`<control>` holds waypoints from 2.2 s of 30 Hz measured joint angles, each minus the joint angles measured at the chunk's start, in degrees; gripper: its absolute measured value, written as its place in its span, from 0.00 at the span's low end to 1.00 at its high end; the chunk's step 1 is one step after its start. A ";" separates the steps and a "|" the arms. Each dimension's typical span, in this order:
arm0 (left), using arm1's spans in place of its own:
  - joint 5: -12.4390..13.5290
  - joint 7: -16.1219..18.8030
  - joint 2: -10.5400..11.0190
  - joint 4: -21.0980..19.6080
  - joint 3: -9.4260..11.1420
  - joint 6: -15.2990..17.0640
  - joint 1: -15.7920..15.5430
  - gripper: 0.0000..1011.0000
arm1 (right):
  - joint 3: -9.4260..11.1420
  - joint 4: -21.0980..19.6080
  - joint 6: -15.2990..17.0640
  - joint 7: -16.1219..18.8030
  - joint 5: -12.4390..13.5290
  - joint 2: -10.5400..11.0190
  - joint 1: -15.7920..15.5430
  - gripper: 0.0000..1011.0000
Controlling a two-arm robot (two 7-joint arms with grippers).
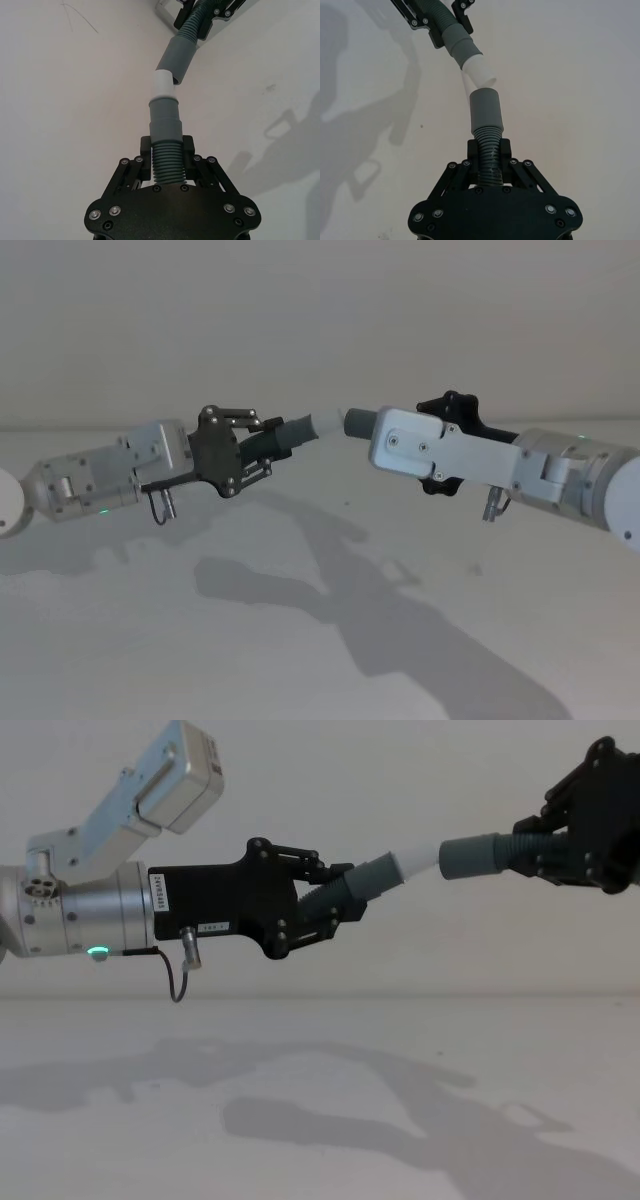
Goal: Use both hands to pick up one end of the pipe from the table, align the ends, and insert them.
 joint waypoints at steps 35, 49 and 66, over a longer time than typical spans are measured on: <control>0.00 -0.03 -0.12 -0.02 0.02 -0.09 -0.01 0.32 | 1.01 1.23 0.30 3.10 -1.67 -1.69 1.59 0.22; 0.00 -0.07 -0.08 -0.02 0.02 -0.10 -0.01 0.32 | 1.57 0.90 1.48 3.65 -2.69 -1.83 1.17 0.22; 0.00 -0.02 -0.07 -0.01 0.01 -0.08 -0.01 0.32 | 1.96 -0.59 2.50 5.63 -3.74 -1.39 1.17 0.22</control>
